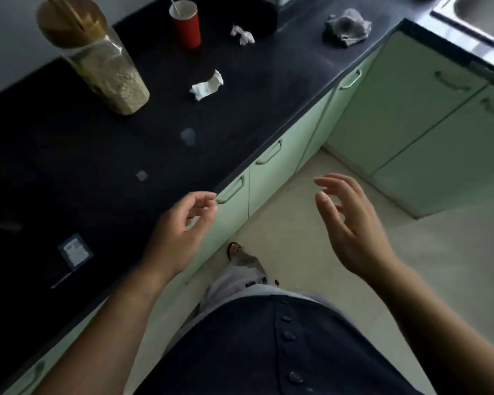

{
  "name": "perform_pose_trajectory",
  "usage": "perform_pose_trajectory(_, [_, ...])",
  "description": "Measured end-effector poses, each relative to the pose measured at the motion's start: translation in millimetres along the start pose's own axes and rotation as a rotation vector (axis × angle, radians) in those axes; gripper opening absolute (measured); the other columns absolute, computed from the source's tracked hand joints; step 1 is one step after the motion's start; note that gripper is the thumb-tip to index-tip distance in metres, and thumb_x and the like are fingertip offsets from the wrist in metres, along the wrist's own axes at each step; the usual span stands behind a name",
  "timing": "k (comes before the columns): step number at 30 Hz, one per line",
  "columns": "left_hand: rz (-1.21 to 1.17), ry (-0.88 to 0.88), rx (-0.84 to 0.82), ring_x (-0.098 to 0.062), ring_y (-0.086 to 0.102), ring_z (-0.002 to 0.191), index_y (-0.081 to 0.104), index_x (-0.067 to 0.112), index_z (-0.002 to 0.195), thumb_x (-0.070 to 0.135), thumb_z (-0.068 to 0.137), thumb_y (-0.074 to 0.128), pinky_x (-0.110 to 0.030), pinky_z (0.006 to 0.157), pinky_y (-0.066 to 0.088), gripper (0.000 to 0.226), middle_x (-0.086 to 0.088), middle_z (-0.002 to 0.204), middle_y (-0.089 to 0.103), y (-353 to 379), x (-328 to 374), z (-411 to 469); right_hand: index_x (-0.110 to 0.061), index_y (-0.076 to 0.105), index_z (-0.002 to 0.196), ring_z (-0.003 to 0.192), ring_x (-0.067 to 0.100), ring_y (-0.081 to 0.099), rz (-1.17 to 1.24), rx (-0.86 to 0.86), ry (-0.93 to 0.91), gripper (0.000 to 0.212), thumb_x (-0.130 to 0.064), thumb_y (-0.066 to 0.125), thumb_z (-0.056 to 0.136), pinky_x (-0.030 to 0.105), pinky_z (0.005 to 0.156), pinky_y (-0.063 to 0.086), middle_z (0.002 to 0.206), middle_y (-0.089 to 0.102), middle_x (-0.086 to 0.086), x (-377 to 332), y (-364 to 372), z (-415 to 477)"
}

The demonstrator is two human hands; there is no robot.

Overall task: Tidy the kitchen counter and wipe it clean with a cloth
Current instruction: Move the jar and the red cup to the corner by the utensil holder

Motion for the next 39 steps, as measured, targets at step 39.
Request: perform_pose_trajectory(39, [0.783,-0.337,0.441,-0.033,0.039,0.133,0.042,0.020,0.137,0.045,0.088,0.033,-0.055,0.100,0.037,0.056,-0.010,0.146,0.041,-44,-48,434,-0.011,0.014,0.145,0.135,0.028,0.027,-0.363,-0.586,-0.461,0.100,-0.057,0.067,0.073,0.046,0.101,0.037,0.149,0.022,0.008,-77,217,601])
Point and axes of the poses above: each hand's wrist, its own z-axis towards the middle knuckle, its own y-axis out of the palm, x = y × z, the point moved 2 cm from there along z, towards the middle knuckle
